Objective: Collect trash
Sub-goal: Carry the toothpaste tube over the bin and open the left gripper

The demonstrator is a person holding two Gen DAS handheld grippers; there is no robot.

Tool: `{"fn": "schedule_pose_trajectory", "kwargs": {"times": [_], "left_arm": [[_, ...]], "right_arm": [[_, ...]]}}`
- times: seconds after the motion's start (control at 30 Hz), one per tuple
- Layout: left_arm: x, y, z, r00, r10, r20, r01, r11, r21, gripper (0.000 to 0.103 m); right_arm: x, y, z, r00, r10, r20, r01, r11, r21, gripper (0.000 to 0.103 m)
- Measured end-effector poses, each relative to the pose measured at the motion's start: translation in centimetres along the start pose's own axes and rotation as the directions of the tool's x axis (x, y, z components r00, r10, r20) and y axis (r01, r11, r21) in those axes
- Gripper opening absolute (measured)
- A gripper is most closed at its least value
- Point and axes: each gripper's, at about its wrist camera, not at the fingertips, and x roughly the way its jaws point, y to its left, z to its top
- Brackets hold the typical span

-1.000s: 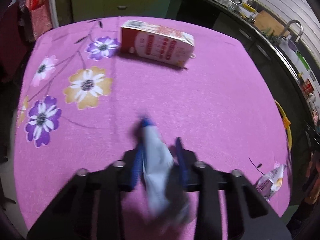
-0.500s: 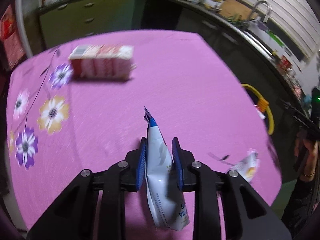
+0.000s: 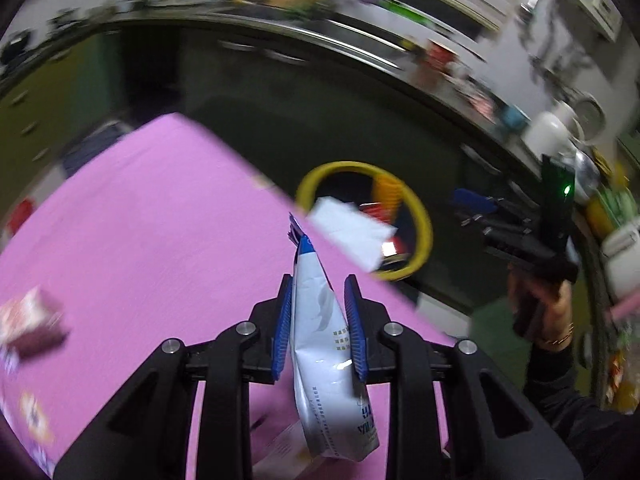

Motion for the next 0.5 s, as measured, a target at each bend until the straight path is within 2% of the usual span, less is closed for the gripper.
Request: {"fn": "schedule_pose_trajectory", "kwargs": {"times": [0.2,0.43,0.47,0.5], "left_arm": [[8.4,-5.0,6.2,0.993,-0.071,-0.096,0.079,0.994,0.081,0.025],[16.7,-7.1,11.2,0.989,-0.005,-0.145,0.020,0.995,0.100,0.026],[17.7,-7.0,11.7,0.989,-0.001,-0.149,0.015,0.995,0.094,0.032],[18.3,-6.8,11.9,0.989,-0.002,-0.150,0.015,0.996,0.085,0.053]], "right_arm": [[-0.9,-3.7,-1.0,1.000,-0.027,0.006,0.027,0.998,0.063,0.063],[-1.9,-7.4,-2.1,0.998,-0.061,0.006,0.060,0.990,0.124,0.063],[-2.1,-8.0,-2.3,0.998,-0.068,0.005,0.067,0.989,0.132,0.064],[-2.2,-8.5,-2.4,0.997,-0.073,0.006,0.071,0.988,0.139,0.064]]}}
